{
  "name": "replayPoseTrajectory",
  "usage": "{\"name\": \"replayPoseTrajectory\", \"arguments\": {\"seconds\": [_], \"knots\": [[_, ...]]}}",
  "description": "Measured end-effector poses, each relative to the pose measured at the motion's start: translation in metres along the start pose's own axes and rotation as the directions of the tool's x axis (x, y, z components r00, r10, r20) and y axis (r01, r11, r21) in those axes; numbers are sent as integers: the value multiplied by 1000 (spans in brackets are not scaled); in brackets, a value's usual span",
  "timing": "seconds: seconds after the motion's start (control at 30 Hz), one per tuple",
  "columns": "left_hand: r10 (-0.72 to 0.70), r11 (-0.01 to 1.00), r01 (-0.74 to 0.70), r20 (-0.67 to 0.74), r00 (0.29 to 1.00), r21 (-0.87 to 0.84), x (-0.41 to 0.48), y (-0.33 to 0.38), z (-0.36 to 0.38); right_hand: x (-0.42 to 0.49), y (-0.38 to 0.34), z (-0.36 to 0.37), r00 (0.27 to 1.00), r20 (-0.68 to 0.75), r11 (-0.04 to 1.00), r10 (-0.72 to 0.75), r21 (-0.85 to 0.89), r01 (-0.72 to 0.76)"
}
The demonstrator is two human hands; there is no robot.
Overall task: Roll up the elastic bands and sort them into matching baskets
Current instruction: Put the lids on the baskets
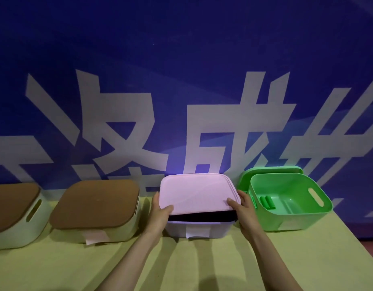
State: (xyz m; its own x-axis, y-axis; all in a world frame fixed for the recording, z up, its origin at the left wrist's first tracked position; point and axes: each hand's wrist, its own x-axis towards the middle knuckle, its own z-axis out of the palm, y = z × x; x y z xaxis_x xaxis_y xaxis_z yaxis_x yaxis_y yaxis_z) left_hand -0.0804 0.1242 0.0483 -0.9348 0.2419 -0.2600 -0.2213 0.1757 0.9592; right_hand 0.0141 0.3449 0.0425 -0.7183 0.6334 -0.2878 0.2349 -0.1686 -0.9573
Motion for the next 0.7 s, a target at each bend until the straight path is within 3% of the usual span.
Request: {"name": "replayPoseTrajectory", "arguments": {"seconds": [0.43,0.53,0.6,0.63,0.7], "knots": [[17,999,-18,38,999,35,-2,-19,-3,-19,25,-3,997,-8,991,-72,109,72],[23,988,-28,32,999,154,0,-12,-2,-21,30,-2,997,-2,989,-78,125,78],[45,888,-44,9,999,458,7,-5,2,-21,32,-1,997,-1,987,-78,142,77],[62,764,-70,35,997,641,10,-3,6,-20,34,-1,997,-3,986,-74,147,73],[131,564,-199,151,980,802,16,4,15,-18,36,-1,998,-8,987,-64,144,65]]}}
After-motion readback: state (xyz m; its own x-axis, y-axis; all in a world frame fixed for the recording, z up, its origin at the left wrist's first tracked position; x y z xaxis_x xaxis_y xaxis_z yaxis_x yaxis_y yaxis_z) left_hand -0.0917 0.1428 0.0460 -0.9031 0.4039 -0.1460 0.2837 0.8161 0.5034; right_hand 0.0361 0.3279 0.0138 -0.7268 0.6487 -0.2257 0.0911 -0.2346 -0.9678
